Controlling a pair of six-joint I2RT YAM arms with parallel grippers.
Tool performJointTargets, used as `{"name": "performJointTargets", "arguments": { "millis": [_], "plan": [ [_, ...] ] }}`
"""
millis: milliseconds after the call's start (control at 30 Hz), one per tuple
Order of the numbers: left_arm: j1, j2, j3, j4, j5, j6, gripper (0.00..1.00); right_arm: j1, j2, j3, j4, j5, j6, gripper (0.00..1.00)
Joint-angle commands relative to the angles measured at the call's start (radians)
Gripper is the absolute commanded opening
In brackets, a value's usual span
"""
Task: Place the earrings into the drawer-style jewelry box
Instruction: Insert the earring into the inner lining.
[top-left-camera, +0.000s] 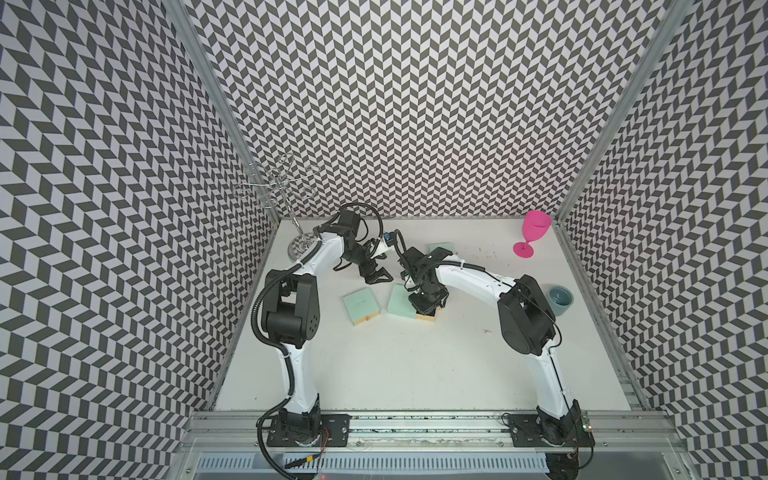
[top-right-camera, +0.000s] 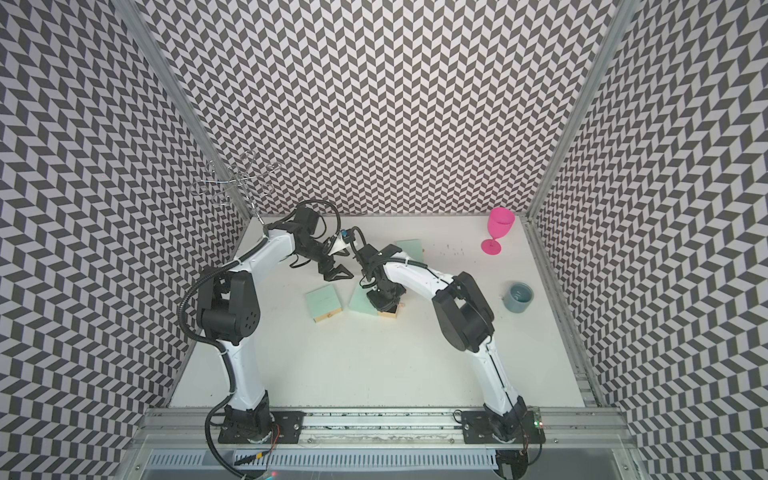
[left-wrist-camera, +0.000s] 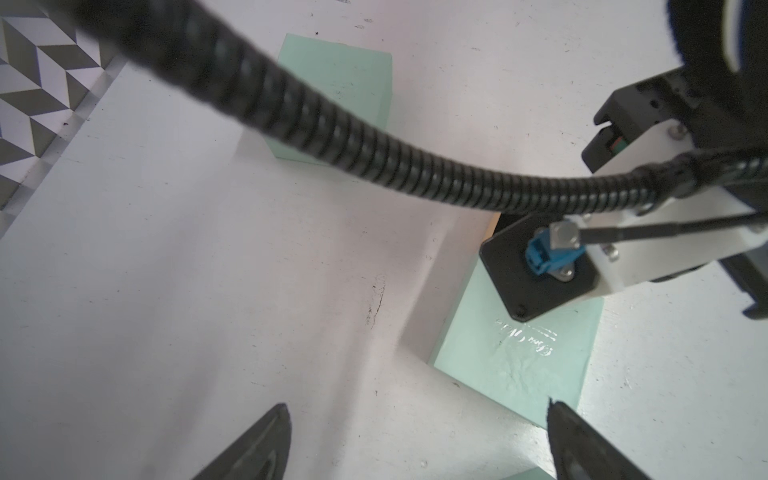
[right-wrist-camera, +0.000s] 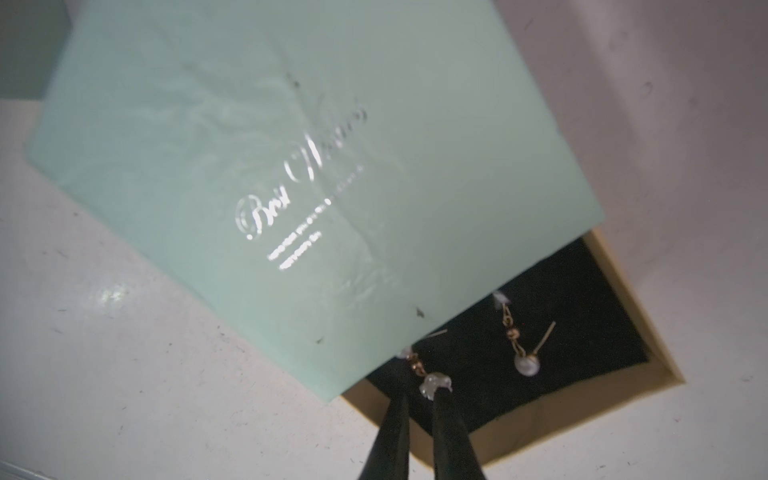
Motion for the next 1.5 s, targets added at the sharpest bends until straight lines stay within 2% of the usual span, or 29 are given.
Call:
{"name": "performJointTargets", "arguments": {
  "millis": [0,300,833,1200,1467],
  "plan": [
    [0.007,0.0,0.02,-0.008,0.023,0.017,0.97,0.008,0.029,0.007,-0.002,0.02,-0.007,0.14],
    [0.01,0.005,0.018,-0.008,0.019,0.018,0.96,0.009,0.037,-0.009,0.017,0.091,0.003,0.14],
    [0.012,0.008,0.02,-0.011,0.017,0.022,0.97,0.007,0.048,0.022,0.027,0.095,0.0,0.12],
    [0.012,0.01,0.02,-0.014,0.02,0.025,0.97,0.009,-0.007,0.009,0.027,0.101,0.003,0.18],
    [0.011,0.012,0.024,-0.019,0.02,0.031,0.97,0.009,-0.046,-0.023,0.023,0.112,0.008,0.16]
  ]
}}
